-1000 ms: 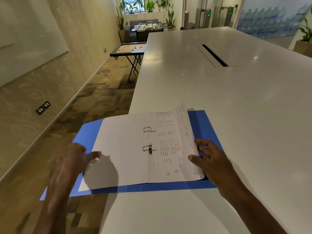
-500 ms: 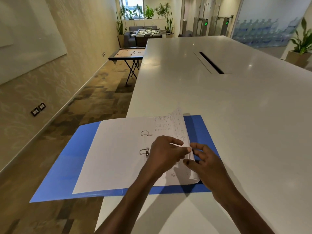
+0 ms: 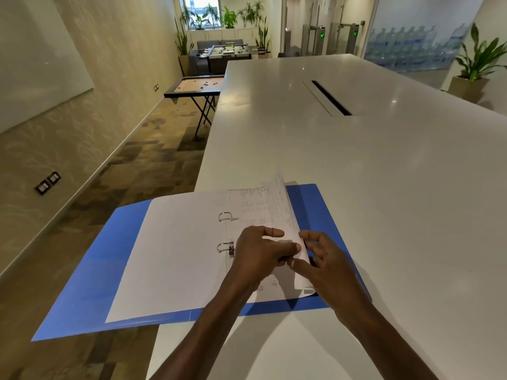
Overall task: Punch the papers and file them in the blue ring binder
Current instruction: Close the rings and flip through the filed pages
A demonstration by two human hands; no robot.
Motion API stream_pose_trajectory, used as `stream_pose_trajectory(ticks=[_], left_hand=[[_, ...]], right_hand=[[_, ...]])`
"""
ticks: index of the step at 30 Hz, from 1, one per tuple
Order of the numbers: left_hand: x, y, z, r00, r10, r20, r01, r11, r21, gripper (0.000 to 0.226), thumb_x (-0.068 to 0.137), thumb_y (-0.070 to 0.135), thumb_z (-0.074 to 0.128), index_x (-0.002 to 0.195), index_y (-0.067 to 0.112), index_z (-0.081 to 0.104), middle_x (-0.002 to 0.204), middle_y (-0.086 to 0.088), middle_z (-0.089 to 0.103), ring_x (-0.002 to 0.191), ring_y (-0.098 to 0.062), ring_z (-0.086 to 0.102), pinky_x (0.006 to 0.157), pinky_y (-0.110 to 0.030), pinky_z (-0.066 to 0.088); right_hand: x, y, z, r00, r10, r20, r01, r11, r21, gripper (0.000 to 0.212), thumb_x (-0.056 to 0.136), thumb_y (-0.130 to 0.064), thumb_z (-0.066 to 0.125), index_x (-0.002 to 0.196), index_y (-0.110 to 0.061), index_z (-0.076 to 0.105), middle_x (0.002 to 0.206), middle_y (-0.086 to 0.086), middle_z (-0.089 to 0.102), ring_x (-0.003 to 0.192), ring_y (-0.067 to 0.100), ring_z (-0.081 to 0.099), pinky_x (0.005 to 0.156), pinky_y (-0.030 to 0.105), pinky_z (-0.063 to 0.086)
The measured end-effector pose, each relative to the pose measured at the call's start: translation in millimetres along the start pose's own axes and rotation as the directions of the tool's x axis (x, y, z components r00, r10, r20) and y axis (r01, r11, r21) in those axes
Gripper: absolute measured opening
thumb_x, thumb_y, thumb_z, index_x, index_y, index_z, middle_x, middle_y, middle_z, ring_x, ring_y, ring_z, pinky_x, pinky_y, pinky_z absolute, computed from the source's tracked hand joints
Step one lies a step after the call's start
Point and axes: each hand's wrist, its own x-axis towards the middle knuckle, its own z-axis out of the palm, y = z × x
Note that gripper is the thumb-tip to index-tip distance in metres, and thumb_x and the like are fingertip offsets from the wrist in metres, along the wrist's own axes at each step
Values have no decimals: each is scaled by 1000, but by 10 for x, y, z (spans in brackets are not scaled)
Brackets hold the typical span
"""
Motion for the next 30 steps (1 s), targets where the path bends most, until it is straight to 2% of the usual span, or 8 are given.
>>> stream_pose_trajectory(ticks=[3, 9, 13, 15, 21, 24, 26, 30], left_hand=[[8, -11, -21, 1000, -6, 13, 6, 1000, -19, 40, 67, 24, 89, 97, 15, 65, 84, -7, 75, 63, -14, 74, 54, -15, 54], [14, -12, -124, 999, -37, 22, 39, 995, -91, 35, 69, 27, 86, 96, 15, 66, 79, -3, 75, 64, -13, 74, 58, -20, 57], [2, 36, -377, 1000, -16, -16, 15, 998, -55, 26, 74, 25, 82, 97, 18, 70, 86, 0, 74, 76, -14, 73, 70, -26, 61], [-19, 86, -585, 999, 17, -36, -18, 999, -41, 16, 80, 24, 78, 94, 23, 72, 85, 3, 74, 79, -14, 70, 65, -22, 57], [-169, 205, -1456, 956, 98, -278, -99, 995, 12, 11, 87, 27, 69, 81, 31, 77, 81, 2, 75, 75, -22, 67, 70, -37, 55], [-241, 152, -1860, 910, 118, -397, -121, 993, 17, 8, 83, 31, 71, 80, 32, 79, 64, 7, 73, 58, -19, 64, 50, -26, 49], [-274, 53, -2089, 878, 103, -468, -85, 995, 59, 7, 81, 38, 72, 77, 38, 78, 59, 14, 69, 63, -18, 56, 58, -30, 42], [-302, -231, -2426, 828, 46, -558, -8, 997, 70, 5, 76, 41, 75, 71, 42, 76, 74, 3, 70, 65, -18, 52, 62, -32, 40]], right_hand=[[4, -8, -6, 1000, -13, -4, 13, 998, -55, 51, 81, -25, 73, 124, -26, 47, 115, -11, 55, 91, 11, 62, 65, 11, 52], [-8, -28, -7, 1000, 22, 2, -22, 1000, 9, 48, 79, -22, 75, 116, -32, 46, 109, -15, 57, 82, 10, 65, 62, 15, 54], [-14, -34, -40, 998, 57, 13, -58, 995, 77, 48, 78, -23, 76, 116, -33, 47, 110, -15, 59, 91, 12, 65, 78, 33, 58], [-22, -28, -43, 997, 75, 17, -76, 992, 103, 47, 79, -23, 75, 114, -36, 48, 108, -17, 59, 93, 12, 65, 83, 41, 57], [-31, -19, -20, 996, 82, 21, -83, 994, 67, 42, 81, -22, 74, 112, -36, 48, 111, -14, 60, 96, 14, 65, 81, 40, 58], [-19, -12, -23, 996, 87, 8, -88, 994, 69, 46, 81, -22, 74, 117, -31, 47, 117, -10, 59, 100, 14, 64, 78, 35, 60], [-8, 3, -30, 995, 97, -6, -96, 991, 90, 50, 81, -23, 73, 120, -31, 45, 116, -11, 60, 95, 8, 63, 73, 29, 58], [27, 52, -69, 987, 151, -63, -145, 986, 83, 51, 87, -29, 68, 131, -33, 43, 114, -7, 58, 93, 7, 58, 60, 19, 49]])
